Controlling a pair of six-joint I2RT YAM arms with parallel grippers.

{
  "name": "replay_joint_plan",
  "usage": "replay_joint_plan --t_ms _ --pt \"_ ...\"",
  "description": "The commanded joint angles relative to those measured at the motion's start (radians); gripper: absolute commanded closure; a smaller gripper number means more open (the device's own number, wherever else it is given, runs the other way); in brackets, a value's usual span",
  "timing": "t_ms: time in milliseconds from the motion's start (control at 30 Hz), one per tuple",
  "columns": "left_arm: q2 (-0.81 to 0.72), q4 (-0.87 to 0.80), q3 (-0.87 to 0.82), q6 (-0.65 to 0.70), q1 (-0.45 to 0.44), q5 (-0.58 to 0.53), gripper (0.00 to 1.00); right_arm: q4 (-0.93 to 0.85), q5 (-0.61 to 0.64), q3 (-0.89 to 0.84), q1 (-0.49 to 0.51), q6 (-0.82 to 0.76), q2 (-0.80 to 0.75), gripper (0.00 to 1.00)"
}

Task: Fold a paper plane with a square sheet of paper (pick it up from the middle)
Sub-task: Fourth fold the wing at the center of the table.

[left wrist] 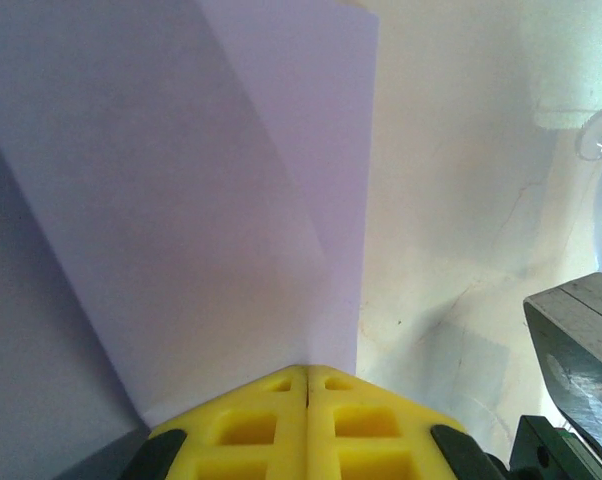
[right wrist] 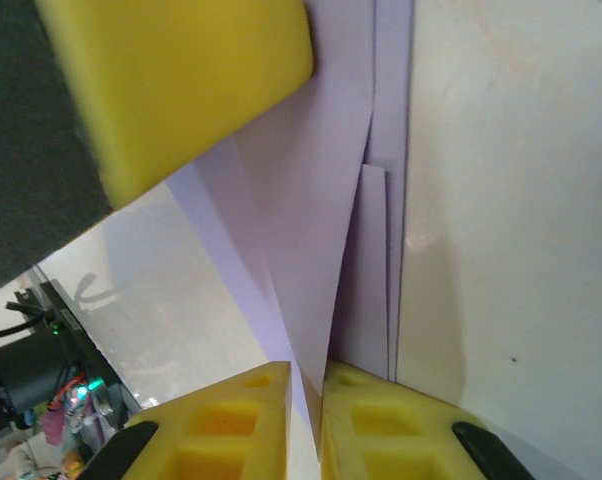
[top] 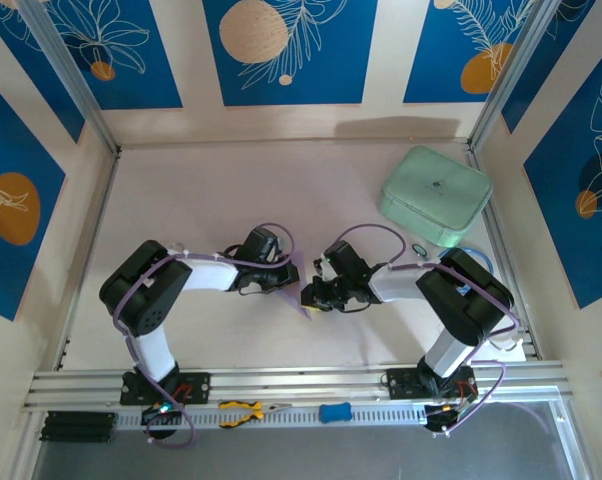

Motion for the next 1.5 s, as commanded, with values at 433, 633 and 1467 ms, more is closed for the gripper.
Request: replay_joint_plan --t_ms 433,633,1467 --pt "0.012 0.019 -0.024 -0.022 -0.006 -0.001 0.99 0.151 -0.063 -0.028 -0.042 0.048 0.005 0.91" --pt "0.01 0.023 -0.027 -0.024 -0.006 -0.001 0.99 0.128 -0.031 -0.022 -0.035 0.064 0.009 0.78" --pt "-0.039 0.052 -0.029 -0.034 -0.006 0.002 0.95 0.273 -0.123 -0.093 -0.069 0.064 0.06 0.92"
